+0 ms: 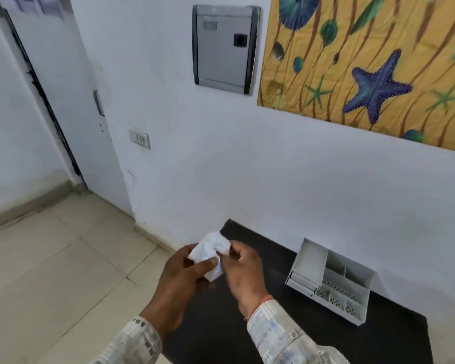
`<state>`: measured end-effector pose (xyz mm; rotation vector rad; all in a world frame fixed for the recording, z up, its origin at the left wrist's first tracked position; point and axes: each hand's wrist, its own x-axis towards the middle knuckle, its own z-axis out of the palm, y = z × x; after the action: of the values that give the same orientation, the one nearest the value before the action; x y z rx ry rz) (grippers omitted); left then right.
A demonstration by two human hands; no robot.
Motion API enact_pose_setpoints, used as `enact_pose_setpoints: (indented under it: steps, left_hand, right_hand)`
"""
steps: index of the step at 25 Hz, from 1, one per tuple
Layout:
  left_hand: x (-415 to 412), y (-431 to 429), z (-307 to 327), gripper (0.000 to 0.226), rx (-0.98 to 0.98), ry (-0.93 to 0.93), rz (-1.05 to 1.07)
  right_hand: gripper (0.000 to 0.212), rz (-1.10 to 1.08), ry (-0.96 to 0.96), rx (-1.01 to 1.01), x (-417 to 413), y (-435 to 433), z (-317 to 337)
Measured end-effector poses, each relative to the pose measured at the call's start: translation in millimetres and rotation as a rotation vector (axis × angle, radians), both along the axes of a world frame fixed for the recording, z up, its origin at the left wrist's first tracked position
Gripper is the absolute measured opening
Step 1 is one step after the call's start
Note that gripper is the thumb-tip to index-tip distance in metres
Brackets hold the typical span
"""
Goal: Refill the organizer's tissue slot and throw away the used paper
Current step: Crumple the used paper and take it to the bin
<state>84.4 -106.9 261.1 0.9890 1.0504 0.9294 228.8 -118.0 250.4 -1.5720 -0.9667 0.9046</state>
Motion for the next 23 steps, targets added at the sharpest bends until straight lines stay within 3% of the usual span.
enact_pose_setpoints:
  steps: [6,9,11,17,20,23]
  left_hand:
    - [-62,70,15,0.015,-0.093,-0.054,0.099]
    - [-112,113,20,0.017,-0.098,0.045,0.019]
    - [-148,140,22,0.020,-0.116,0.078,-0.098]
    - [-226,208,20,0.037,-0.063,-0.033,-0.276]
    - [-231,239,11,0.030,-0.041,0.044,-0.227]
    - [-220,269,-1,0.019,-0.044,0.064,-0.218]
  right_hand:
    - [0.021,0.141,-0.130,0.160,-70,37,23]
    - [0.040,0.174,-0.376,0.107,-114,63,29]
    - [0.038,0.083,-0.462,0.088,-143,83,31]
    - [0.014,-0.121,-0.109,0.006,-204,137,33]
    - [0.017,-0.134,-0.186,-0.028,-224,150,28]
    - [0.035,-0.096,-0.375,-0.041,-227,161,16]
